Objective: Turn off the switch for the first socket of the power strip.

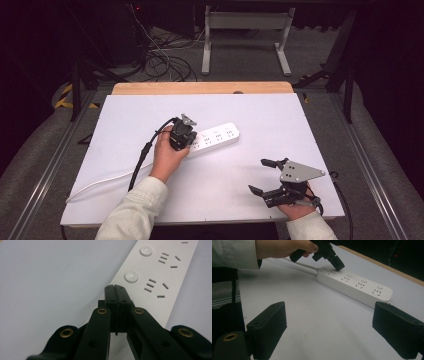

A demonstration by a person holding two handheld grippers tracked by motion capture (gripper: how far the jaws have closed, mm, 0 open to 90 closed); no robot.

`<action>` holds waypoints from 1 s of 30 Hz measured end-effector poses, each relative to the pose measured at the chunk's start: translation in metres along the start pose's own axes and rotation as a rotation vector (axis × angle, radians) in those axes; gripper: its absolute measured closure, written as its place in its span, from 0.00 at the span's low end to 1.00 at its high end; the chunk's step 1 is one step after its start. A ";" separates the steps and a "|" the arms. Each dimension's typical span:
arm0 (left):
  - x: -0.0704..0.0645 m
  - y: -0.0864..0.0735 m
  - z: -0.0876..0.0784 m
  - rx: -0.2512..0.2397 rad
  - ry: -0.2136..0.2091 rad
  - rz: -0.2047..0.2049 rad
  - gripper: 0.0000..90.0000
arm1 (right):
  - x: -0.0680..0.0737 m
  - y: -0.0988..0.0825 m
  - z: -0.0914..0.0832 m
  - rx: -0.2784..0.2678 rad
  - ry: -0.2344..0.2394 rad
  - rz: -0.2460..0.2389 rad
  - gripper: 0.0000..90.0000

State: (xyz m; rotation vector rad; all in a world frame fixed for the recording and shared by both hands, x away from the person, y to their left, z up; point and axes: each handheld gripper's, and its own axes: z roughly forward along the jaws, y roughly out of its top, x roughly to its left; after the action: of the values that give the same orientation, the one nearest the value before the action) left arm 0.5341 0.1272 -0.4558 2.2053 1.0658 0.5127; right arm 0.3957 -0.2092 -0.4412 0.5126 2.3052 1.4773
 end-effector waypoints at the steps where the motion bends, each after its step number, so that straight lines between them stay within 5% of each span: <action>1: 0.000 -0.001 0.000 -0.010 -0.011 -0.015 1.00 | 0.000 0.000 0.000 0.000 -0.002 0.000 0.14; 12: 0.002 -0.006 -0.001 -0.030 -0.030 -0.050 1.00 | 0.001 0.000 0.000 0.002 0.001 -0.001 0.14; 30: 0.002 -0.006 -0.001 -0.026 -0.029 -0.052 1.00 | 0.001 0.000 0.001 0.008 0.004 -0.001 0.14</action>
State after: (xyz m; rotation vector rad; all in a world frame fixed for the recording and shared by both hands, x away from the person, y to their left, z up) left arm 0.5314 0.1317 -0.4587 2.1499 1.0925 0.4673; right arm 0.3951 -0.2080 -0.4418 0.5114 2.3148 1.4713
